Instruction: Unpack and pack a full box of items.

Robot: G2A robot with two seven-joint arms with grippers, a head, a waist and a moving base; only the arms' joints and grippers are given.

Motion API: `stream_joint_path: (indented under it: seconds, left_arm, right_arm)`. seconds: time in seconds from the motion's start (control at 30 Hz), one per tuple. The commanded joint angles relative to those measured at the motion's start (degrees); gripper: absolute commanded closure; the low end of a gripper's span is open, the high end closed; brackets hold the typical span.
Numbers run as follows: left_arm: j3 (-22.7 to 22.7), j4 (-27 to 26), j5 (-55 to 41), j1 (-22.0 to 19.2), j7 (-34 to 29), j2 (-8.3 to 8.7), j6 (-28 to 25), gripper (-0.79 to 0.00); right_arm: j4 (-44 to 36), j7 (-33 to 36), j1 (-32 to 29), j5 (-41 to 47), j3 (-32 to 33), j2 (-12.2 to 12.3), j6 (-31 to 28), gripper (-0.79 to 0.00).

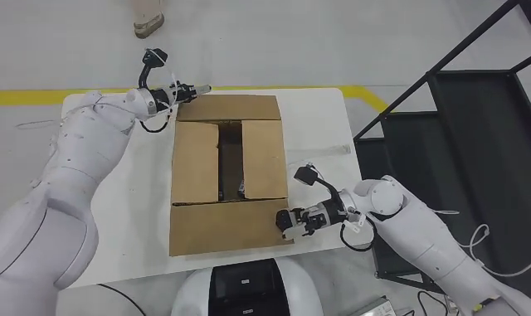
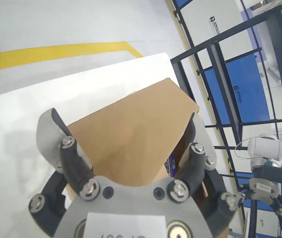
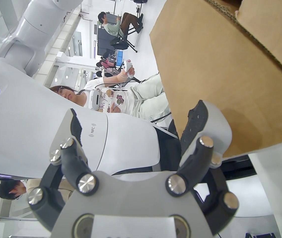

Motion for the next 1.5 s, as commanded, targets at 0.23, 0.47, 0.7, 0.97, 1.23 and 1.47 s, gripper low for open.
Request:
stream_joint_path:
  seconds: [0.23,0.47,0.7,0.97,1.23,1.47]
  left_arm:
    - [-5.38,2.7,-2.67,0.31,-2.5,5.08,-18.14,-0.785]
    - [-11.76,-8.81,-8.01,7.76,-15.15,12.56,-18.14,-0.785]
    - [-17.11,-28.81,-7.77,21.37,-16.33,22.47,-18.14,-0.785]
    - [-21.98,-52.15,-14.38,34.15,-17.98,33.26,-16.49,-0.785]
    - [-21.98,-52.15,-14.38,34.15,-17.98,33.26,-16.49,-0.785]
    - [-21.98,-52.15,-14.38,34.15,-17.98,33.26,-16.49,-0.785]
  right_arm:
    - [-1.03,-6.37,4.15,2.2,0.97,-0.81,7.18,-0.785]
    - [-1.36,-12.35,11.77,-0.71,-1.36,-2.54,14.35,-0.785]
    - [4.02,-22.42,20.84,-10.2,-9.38,-5.95,25.61,-0.785]
    - [10.79,-25.99,26.64,-8.67,-17.7,-10.56,31.34,-0.785]
    - [10.79,-25.99,26.64,-8.67,-17.7,-10.56,31.34,-0.785]
    - [10.79,-25.99,26.64,-8.67,-17.7,-10.56,31.34,-0.785]
